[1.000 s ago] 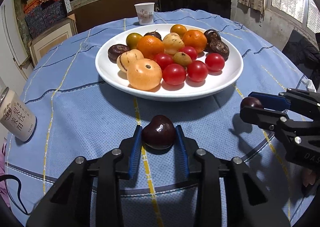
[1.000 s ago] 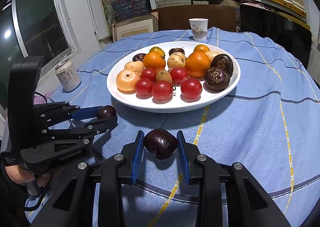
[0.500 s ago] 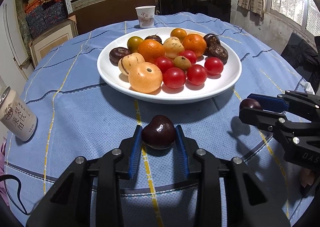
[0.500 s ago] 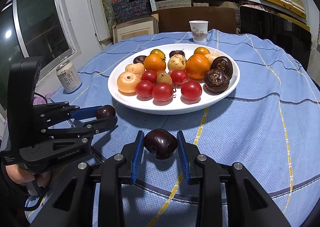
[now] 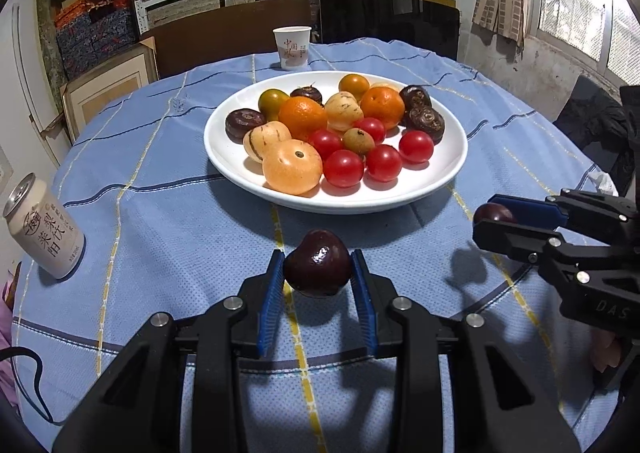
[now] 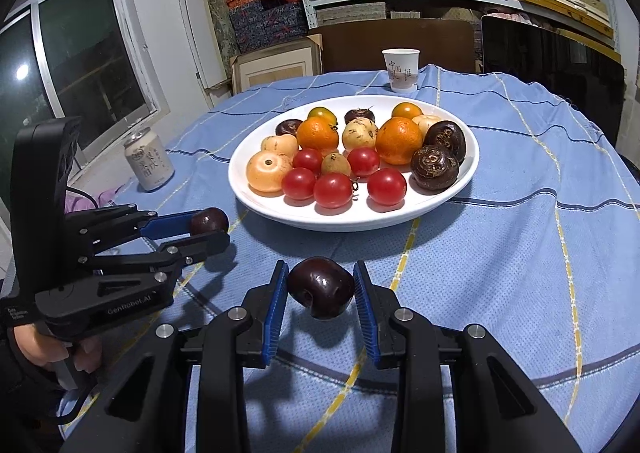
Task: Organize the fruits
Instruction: 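Carry both dark plums onto the plate and open both tools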
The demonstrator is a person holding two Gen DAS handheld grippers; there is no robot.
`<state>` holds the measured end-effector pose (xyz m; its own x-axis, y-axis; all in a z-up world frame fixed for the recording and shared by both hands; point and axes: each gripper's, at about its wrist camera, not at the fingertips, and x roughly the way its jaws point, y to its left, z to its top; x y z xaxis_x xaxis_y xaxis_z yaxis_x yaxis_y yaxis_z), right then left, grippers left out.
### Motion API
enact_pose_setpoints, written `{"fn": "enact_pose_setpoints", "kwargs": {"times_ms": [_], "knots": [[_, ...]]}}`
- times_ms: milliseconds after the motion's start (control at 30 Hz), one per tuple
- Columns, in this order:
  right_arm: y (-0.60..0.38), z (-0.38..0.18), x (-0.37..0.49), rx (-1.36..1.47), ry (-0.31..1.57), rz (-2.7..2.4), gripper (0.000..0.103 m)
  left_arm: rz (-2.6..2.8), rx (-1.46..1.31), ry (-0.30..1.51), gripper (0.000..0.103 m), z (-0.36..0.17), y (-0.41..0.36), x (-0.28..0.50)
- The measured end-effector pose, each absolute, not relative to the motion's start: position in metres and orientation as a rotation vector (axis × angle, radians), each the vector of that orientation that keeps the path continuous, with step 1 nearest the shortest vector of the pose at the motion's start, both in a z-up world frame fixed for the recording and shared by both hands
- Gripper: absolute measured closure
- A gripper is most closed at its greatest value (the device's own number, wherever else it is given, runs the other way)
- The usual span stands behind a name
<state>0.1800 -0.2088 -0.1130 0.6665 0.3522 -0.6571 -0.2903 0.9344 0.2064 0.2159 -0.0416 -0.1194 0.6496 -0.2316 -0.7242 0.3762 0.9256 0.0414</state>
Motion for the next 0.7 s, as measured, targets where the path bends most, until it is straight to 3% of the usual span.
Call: {"fn": "enact_pose_setpoints", "kwargs": {"times_ms": [333, 700], "knots": [[-0.231, -0.078, 0.176, 0.114, 0.698, 0.352, 0.07, -0.358, 0.15, 0.725, 0.07, -0.081, -0.043, 0.211], [-0.238, -0.023, 0.236, 0.091, 0.618, 0.356, 0.07, -0.346, 0.137, 0.691, 0.07, -0.051, -0.061, 0.259]]}}
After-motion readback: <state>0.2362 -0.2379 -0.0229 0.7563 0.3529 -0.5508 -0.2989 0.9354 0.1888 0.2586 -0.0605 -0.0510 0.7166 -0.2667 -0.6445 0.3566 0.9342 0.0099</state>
